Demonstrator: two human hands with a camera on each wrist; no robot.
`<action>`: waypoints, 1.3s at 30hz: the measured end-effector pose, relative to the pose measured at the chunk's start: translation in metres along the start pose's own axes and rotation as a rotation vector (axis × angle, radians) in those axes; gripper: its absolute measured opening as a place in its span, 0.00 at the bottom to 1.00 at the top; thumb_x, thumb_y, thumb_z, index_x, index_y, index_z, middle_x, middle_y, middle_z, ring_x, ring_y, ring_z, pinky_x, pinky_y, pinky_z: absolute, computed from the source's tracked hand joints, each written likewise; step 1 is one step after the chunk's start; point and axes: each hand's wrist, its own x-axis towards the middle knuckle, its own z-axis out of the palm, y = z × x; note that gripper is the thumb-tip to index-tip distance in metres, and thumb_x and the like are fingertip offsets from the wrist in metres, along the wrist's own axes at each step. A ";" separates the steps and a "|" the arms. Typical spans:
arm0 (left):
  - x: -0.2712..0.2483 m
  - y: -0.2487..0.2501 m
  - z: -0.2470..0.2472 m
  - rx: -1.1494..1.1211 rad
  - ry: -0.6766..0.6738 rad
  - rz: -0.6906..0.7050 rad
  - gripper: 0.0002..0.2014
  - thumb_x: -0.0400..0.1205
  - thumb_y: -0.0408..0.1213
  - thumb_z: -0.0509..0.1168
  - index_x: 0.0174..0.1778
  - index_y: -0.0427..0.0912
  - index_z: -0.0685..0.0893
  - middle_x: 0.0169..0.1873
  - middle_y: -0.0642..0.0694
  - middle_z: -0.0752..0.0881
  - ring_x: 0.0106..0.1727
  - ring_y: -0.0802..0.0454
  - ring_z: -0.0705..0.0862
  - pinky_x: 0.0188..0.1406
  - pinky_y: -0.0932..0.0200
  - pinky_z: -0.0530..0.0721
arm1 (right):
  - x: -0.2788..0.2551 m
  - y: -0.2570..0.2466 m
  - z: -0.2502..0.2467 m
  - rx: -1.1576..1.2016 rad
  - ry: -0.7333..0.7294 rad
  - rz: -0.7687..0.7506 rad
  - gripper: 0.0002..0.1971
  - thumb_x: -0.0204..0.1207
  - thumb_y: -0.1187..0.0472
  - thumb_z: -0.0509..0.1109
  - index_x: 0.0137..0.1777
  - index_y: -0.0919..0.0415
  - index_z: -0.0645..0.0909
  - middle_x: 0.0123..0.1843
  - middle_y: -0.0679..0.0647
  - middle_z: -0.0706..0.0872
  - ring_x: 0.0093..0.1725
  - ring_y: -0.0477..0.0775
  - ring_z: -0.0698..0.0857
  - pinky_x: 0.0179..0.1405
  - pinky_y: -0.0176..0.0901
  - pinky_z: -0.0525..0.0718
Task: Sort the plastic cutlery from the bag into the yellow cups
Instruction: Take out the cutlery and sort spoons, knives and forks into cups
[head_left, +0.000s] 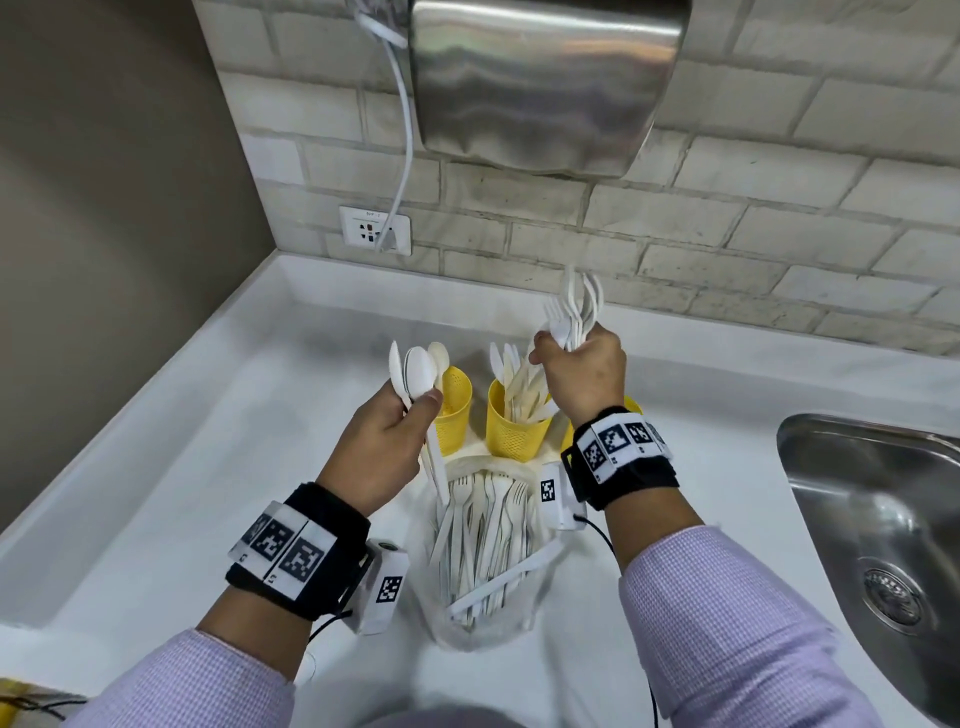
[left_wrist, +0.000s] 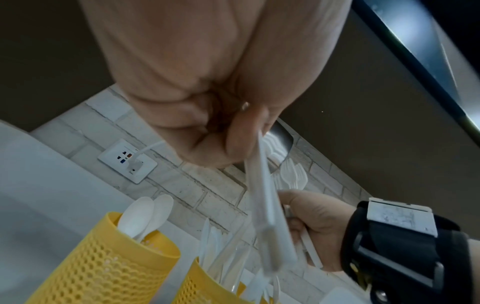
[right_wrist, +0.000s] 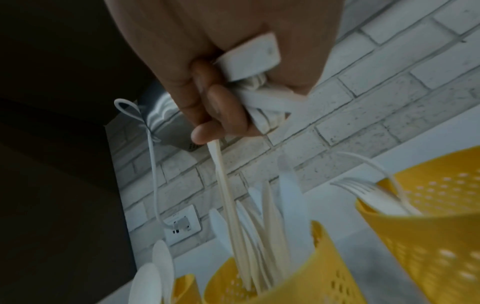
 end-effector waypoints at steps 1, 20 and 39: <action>0.000 0.001 0.000 0.021 0.013 0.012 0.13 0.90 0.46 0.60 0.41 0.47 0.77 0.26 0.51 0.72 0.26 0.48 0.72 0.26 0.56 0.74 | 0.000 0.002 0.002 -0.028 -0.026 0.001 0.15 0.68 0.50 0.72 0.38 0.64 0.89 0.34 0.55 0.91 0.35 0.58 0.88 0.35 0.47 0.87; 0.087 0.006 -0.005 0.429 0.162 0.105 0.12 0.82 0.49 0.72 0.35 0.48 0.85 0.29 0.49 0.88 0.36 0.44 0.91 0.46 0.50 0.90 | -0.028 -0.004 -0.030 0.446 0.142 0.106 0.22 0.72 0.57 0.78 0.19 0.58 0.76 0.19 0.54 0.76 0.18 0.55 0.72 0.27 0.45 0.72; 0.092 -0.016 0.024 0.784 0.329 0.210 0.28 0.80 0.53 0.72 0.73 0.47 0.75 0.65 0.37 0.72 0.65 0.35 0.76 0.61 0.44 0.81 | -0.024 0.027 -0.060 0.599 0.234 0.203 0.24 0.82 0.53 0.74 0.30 0.58 0.68 0.24 0.56 0.65 0.20 0.53 0.64 0.21 0.39 0.66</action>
